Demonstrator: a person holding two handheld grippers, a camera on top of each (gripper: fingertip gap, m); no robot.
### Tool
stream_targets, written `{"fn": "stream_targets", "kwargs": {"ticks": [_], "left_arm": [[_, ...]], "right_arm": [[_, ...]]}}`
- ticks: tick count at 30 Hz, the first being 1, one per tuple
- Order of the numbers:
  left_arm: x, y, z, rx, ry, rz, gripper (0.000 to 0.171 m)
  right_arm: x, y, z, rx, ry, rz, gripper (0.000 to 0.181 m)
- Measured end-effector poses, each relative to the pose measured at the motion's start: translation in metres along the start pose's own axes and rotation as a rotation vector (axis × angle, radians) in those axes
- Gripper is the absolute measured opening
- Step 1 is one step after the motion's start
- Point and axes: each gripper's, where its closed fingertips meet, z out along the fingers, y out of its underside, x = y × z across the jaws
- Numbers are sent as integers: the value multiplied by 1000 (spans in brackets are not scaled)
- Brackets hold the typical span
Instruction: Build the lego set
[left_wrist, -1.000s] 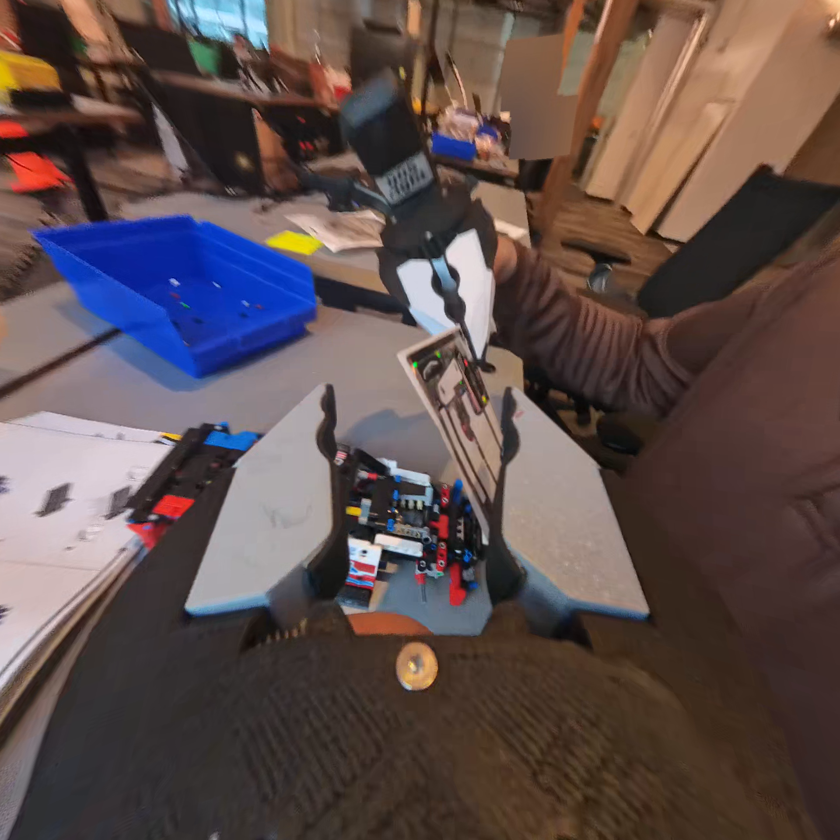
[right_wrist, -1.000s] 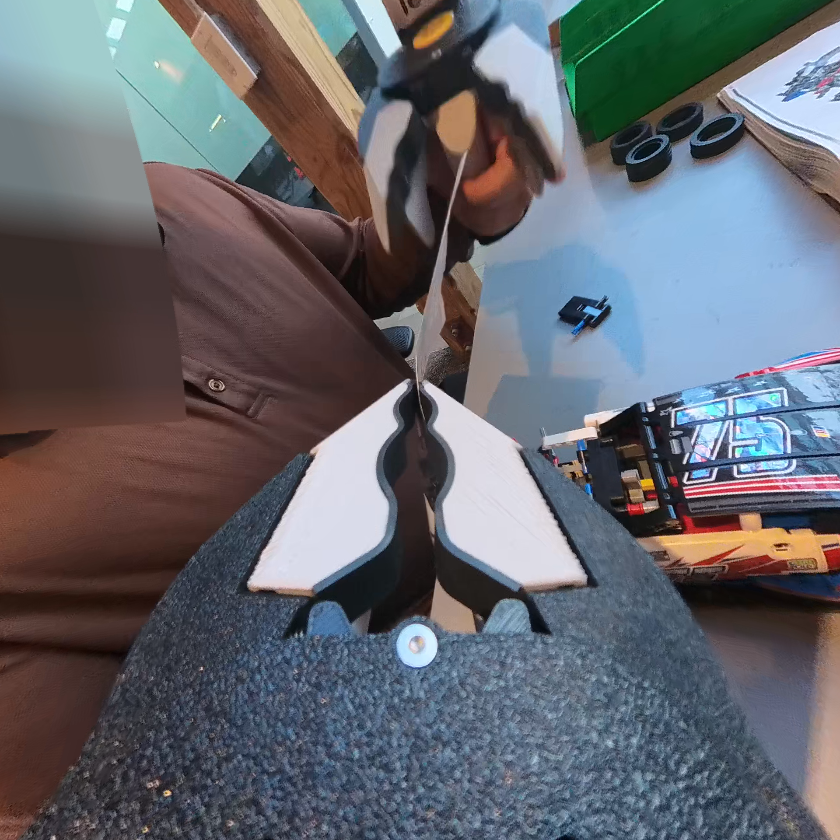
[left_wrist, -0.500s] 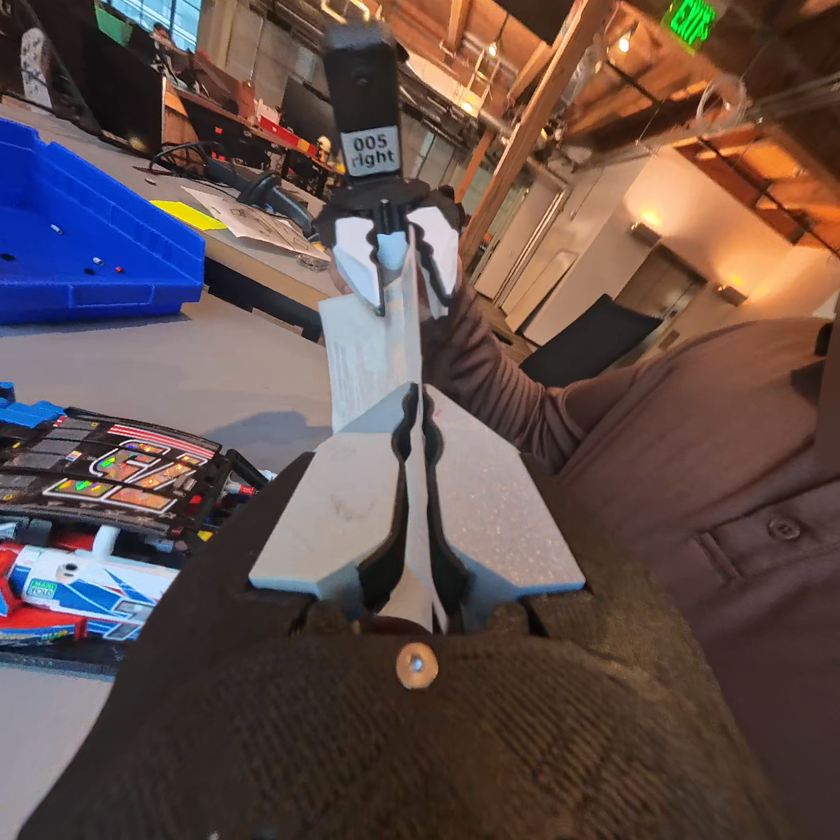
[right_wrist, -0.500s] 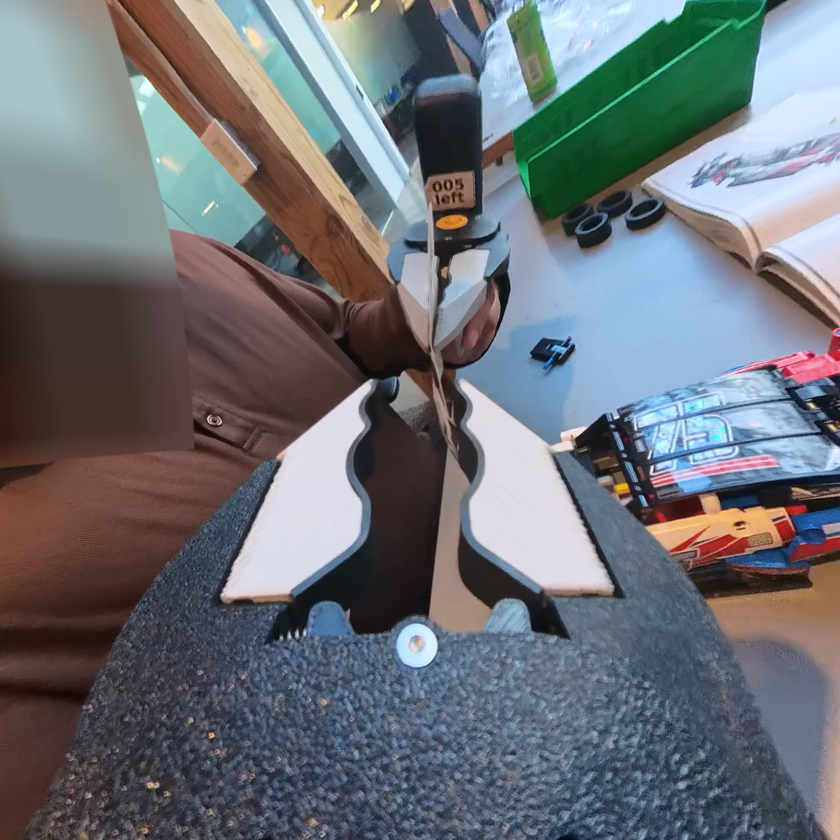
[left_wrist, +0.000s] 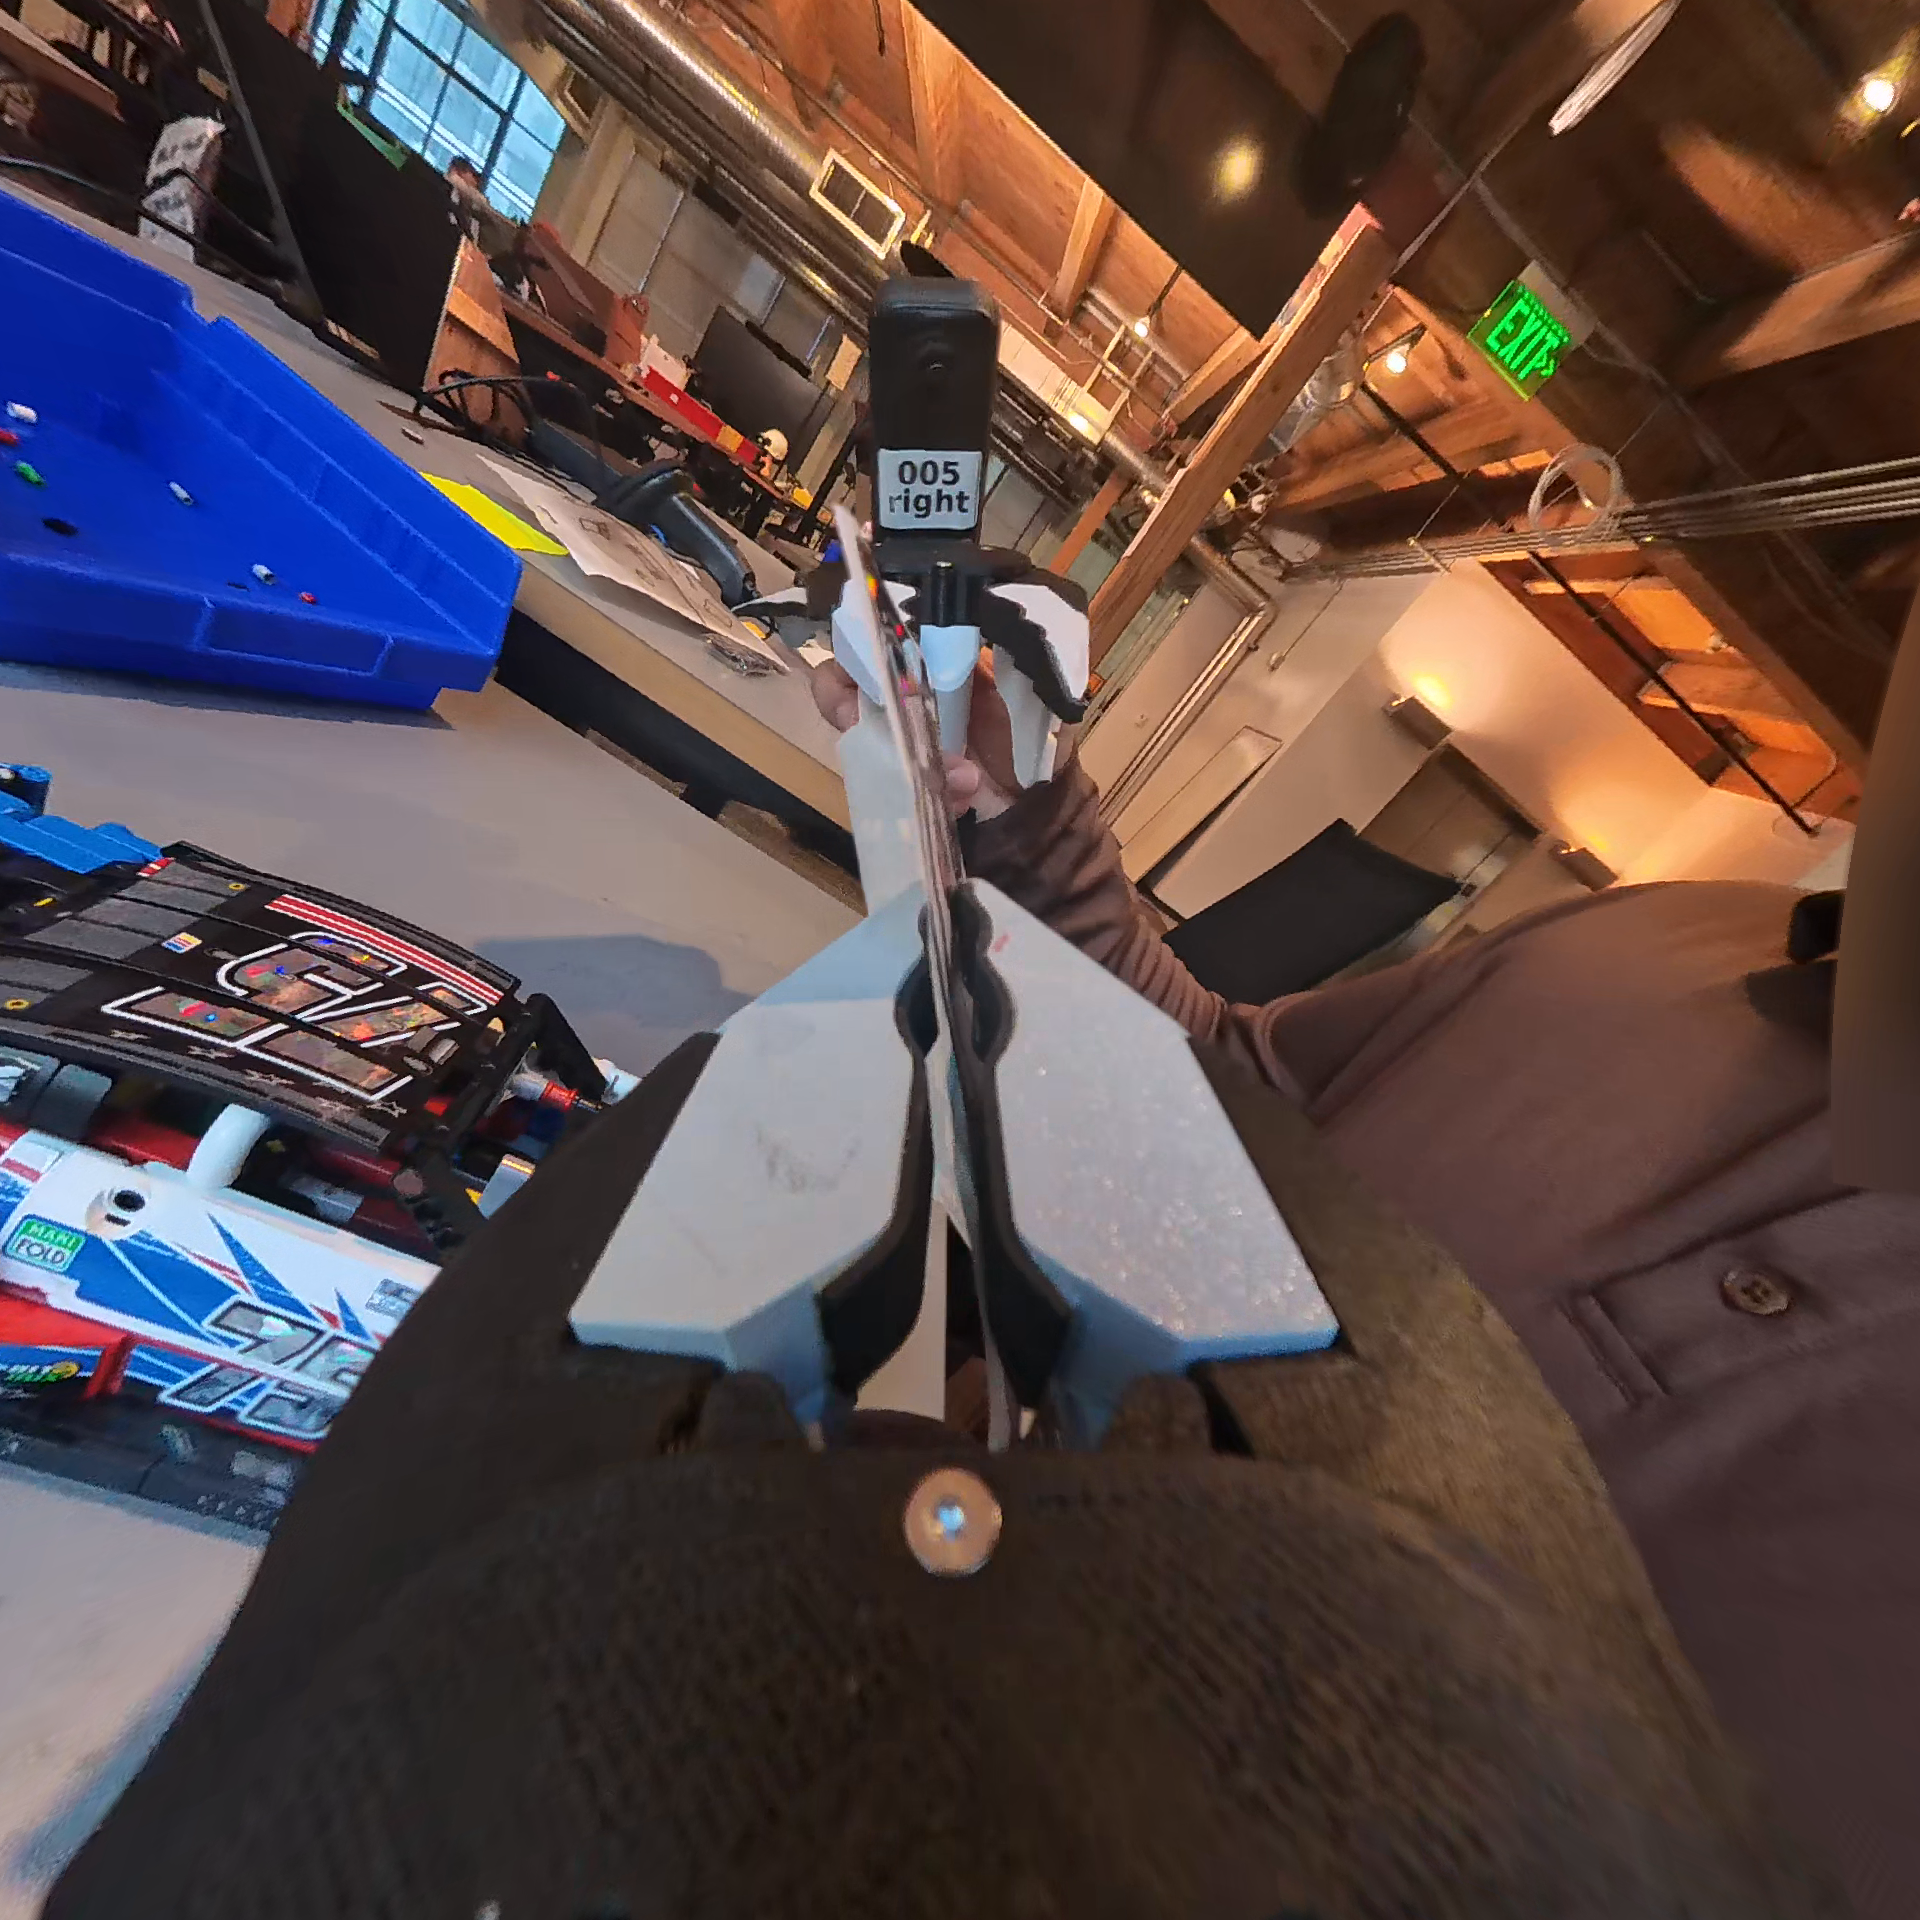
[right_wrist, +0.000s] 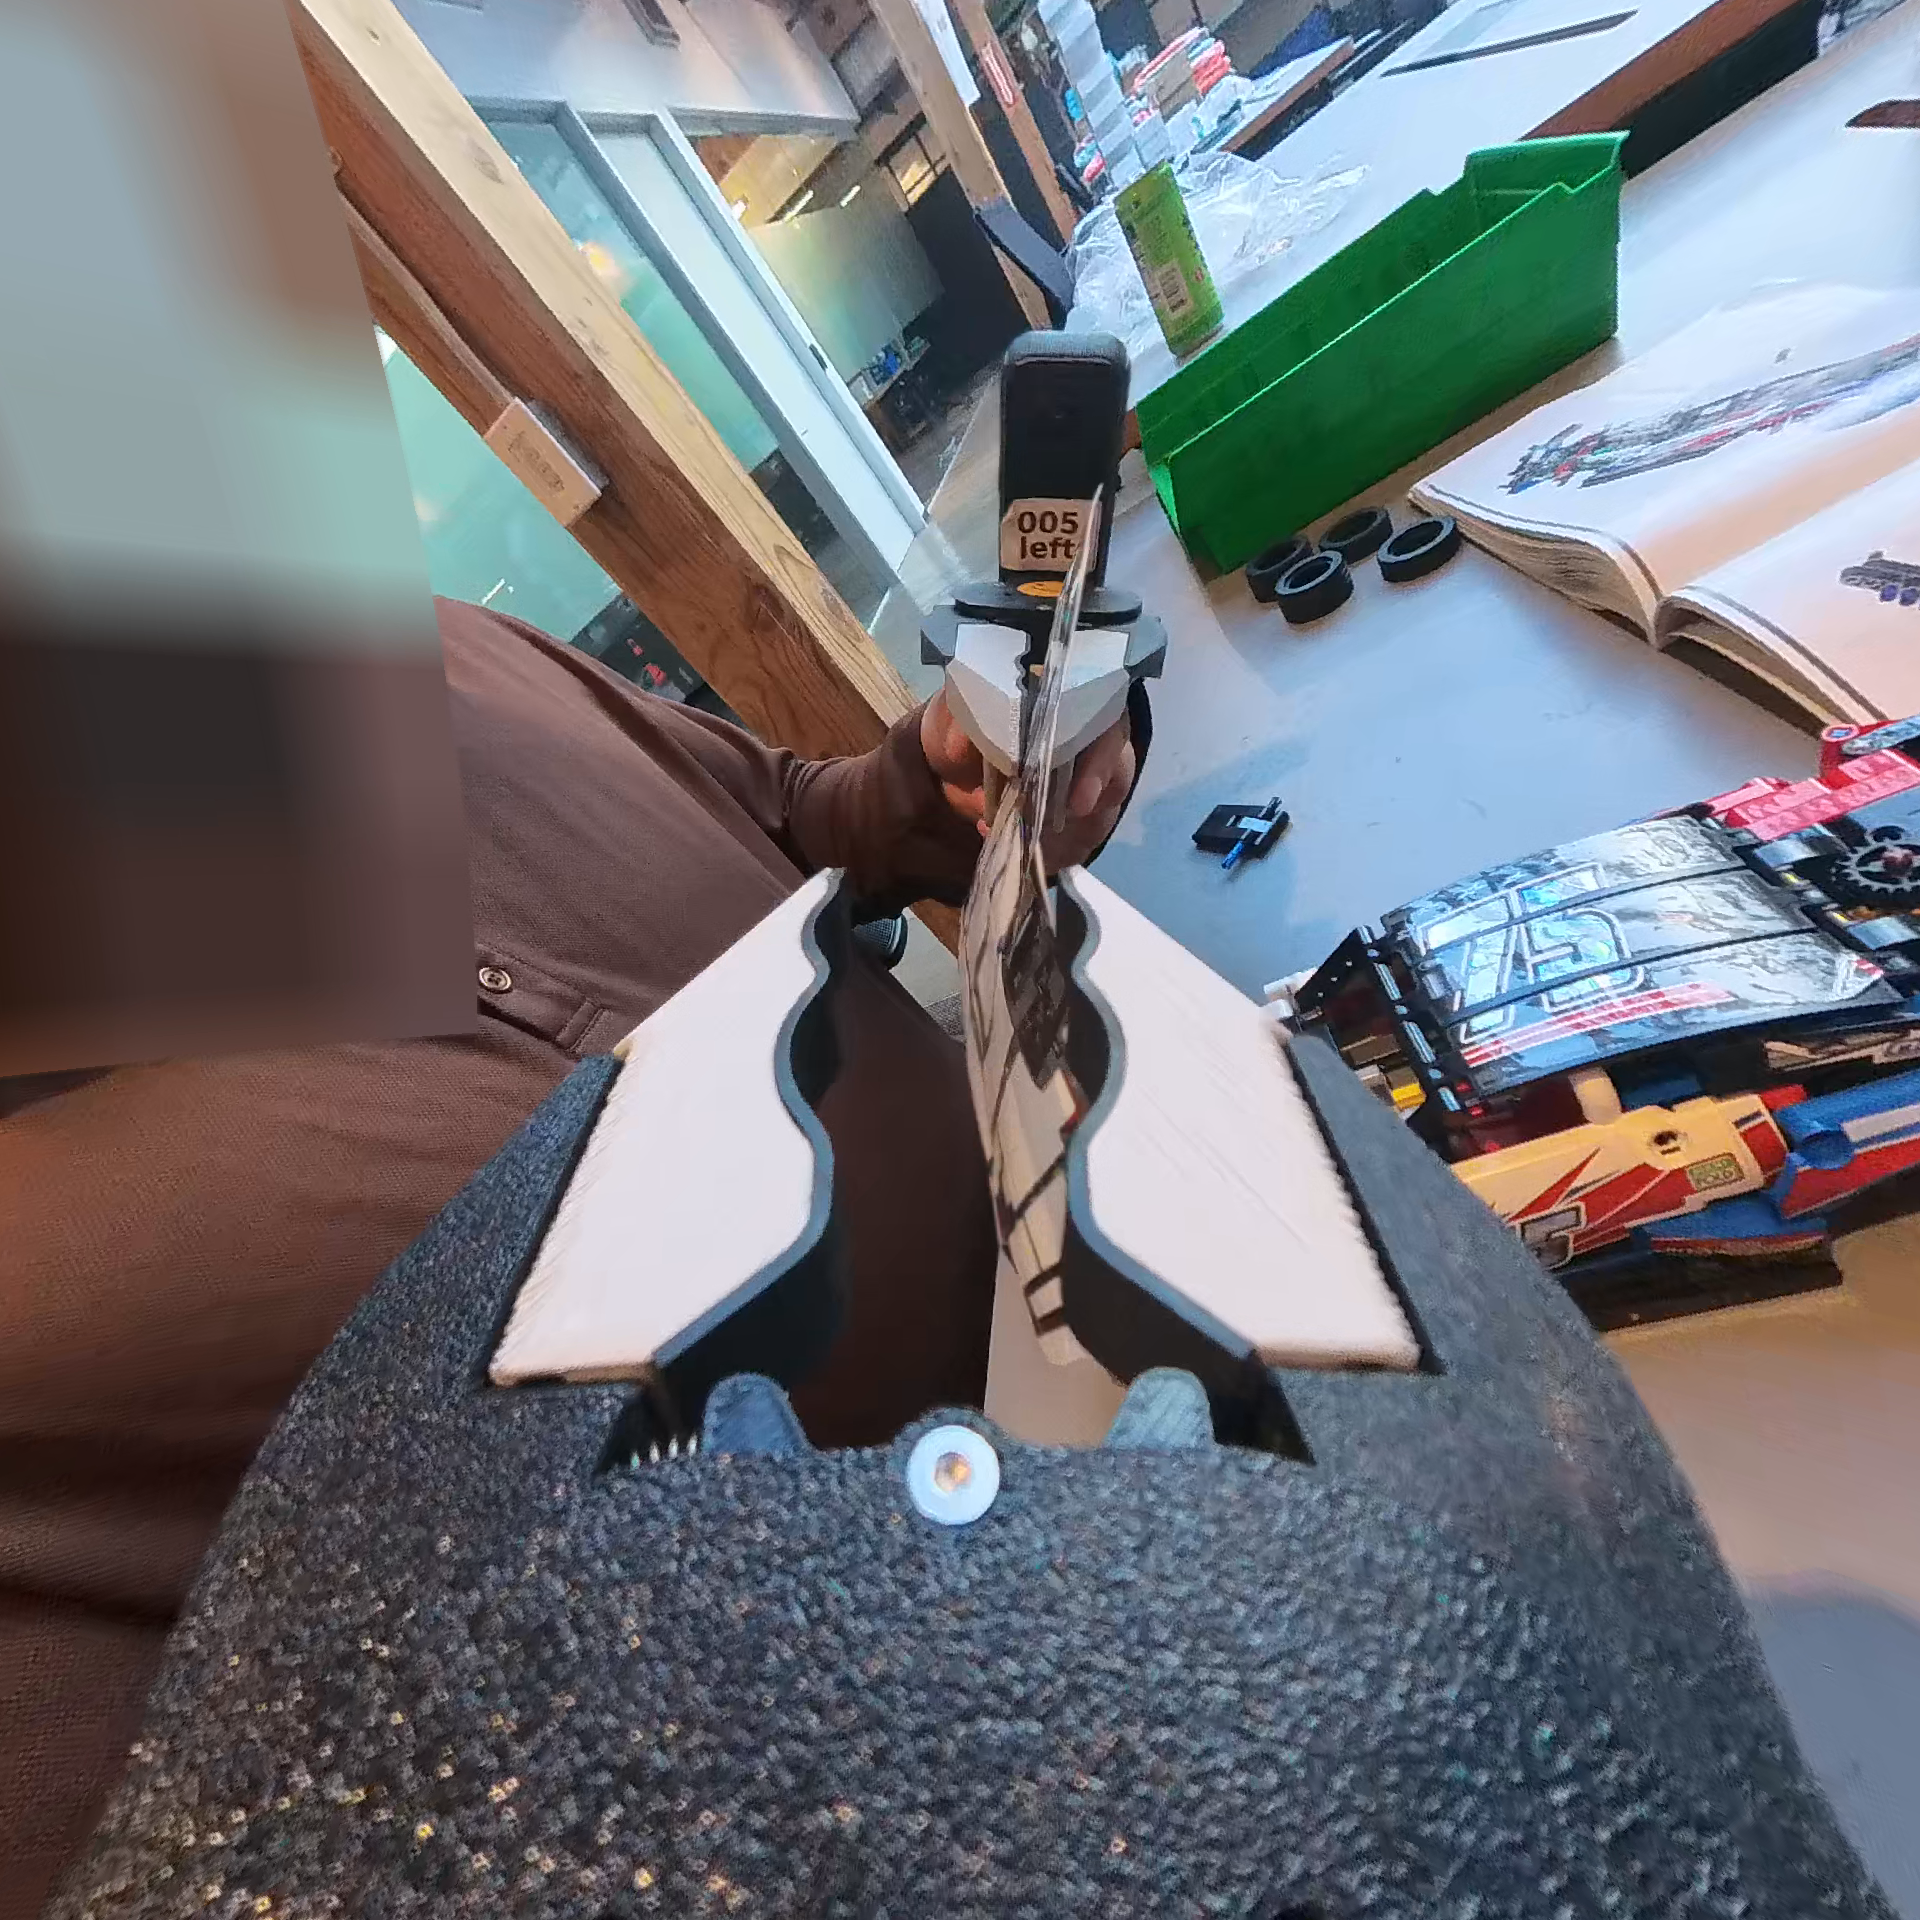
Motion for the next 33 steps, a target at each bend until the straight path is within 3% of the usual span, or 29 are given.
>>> {"fn": "stream_targets", "kwargs": {"ticks": [33], "left_arm": [[-2, -10, -7, 52, -39, -1, 0]], "right_arm": [[-2, -8, -15, 48, 14, 3, 39]]}}
